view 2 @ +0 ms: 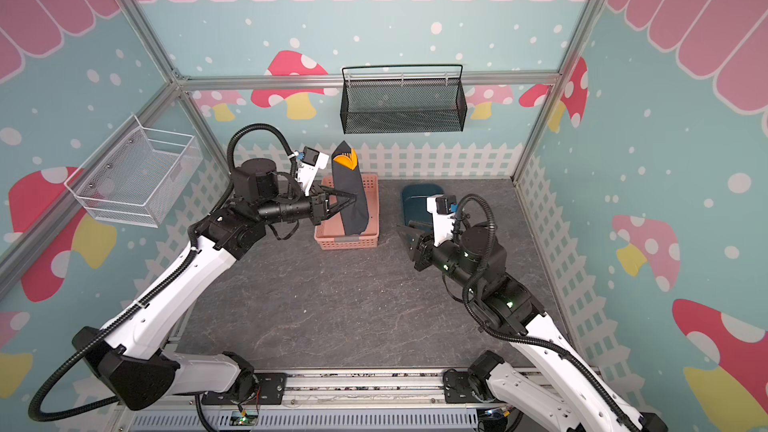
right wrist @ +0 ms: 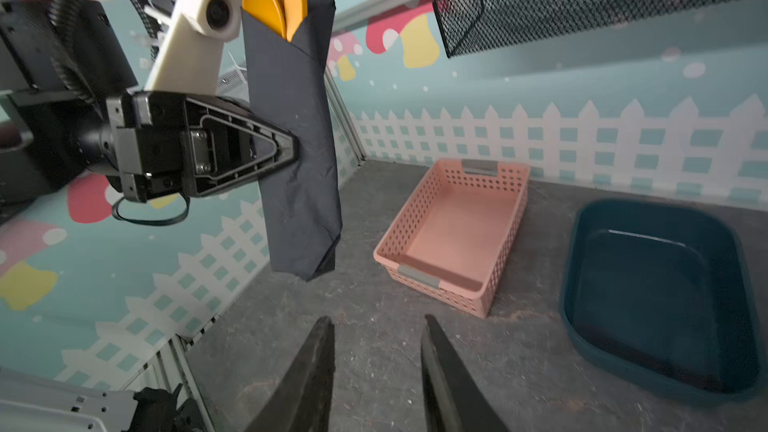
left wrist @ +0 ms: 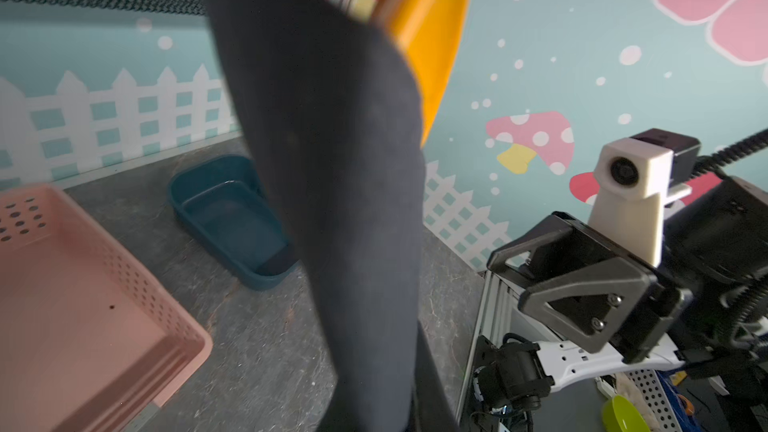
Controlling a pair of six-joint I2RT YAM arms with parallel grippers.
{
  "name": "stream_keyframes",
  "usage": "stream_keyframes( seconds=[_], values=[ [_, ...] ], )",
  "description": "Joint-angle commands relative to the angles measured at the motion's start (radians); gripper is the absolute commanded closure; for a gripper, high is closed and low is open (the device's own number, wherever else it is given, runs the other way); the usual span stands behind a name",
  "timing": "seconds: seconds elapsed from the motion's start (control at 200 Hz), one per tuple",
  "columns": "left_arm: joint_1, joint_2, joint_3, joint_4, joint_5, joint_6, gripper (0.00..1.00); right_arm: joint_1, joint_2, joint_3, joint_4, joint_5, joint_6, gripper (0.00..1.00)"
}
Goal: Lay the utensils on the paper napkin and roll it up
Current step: 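Open the right gripper while the left carries the bundle toward the pink basket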
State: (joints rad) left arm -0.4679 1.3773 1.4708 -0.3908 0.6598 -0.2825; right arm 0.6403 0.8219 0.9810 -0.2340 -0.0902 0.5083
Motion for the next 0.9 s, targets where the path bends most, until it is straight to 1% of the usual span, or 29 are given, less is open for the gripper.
stream_keyframes(
  seconds=[0.0,0.02,0.035,0.075,0.16,0.34,0.55,0.675,0.891],
  values=[
    [0.052,0.059,0.028,-0.072,0.008,0.04,1.0,-0.006,0.008,-0.038,-0.051,0.047,-0.013,0.64],
    [0.054,0.072,0.031,-0.074,0.012,0.037,1.0,-0.007,0.011,-0.045,-0.049,0.044,-0.014,0.64],
    [0.077,0.083,0.031,-0.075,0.015,0.034,1.0,-0.007,0.011,-0.049,-0.048,0.042,-0.014,0.64],
    [0.1,0.112,0.032,-0.076,0.021,0.027,1.0,-0.006,0.013,-0.059,-0.045,0.041,-0.016,0.64],
    [0.136,0.175,0.043,-0.085,0.021,0.016,1.0,-0.007,0.02,-0.073,-0.049,0.04,-0.022,0.64],
    [0.188,0.309,0.095,-0.124,0.017,0.014,1.0,-0.01,0.021,-0.099,-0.053,0.037,-0.027,0.64],
    [0.236,0.462,0.199,-0.148,0.032,-0.005,1.0,-0.013,0.027,-0.114,-0.051,0.036,-0.027,0.64],
    [0.257,0.571,0.305,-0.185,0.057,-0.015,1.0,-0.014,0.039,-0.114,-0.05,0.039,-0.03,0.63],
    [0.27,0.788,0.576,-0.343,0.097,0.015,1.0,-0.018,0.058,-0.097,-0.05,0.035,-0.043,0.64]
  ],
)
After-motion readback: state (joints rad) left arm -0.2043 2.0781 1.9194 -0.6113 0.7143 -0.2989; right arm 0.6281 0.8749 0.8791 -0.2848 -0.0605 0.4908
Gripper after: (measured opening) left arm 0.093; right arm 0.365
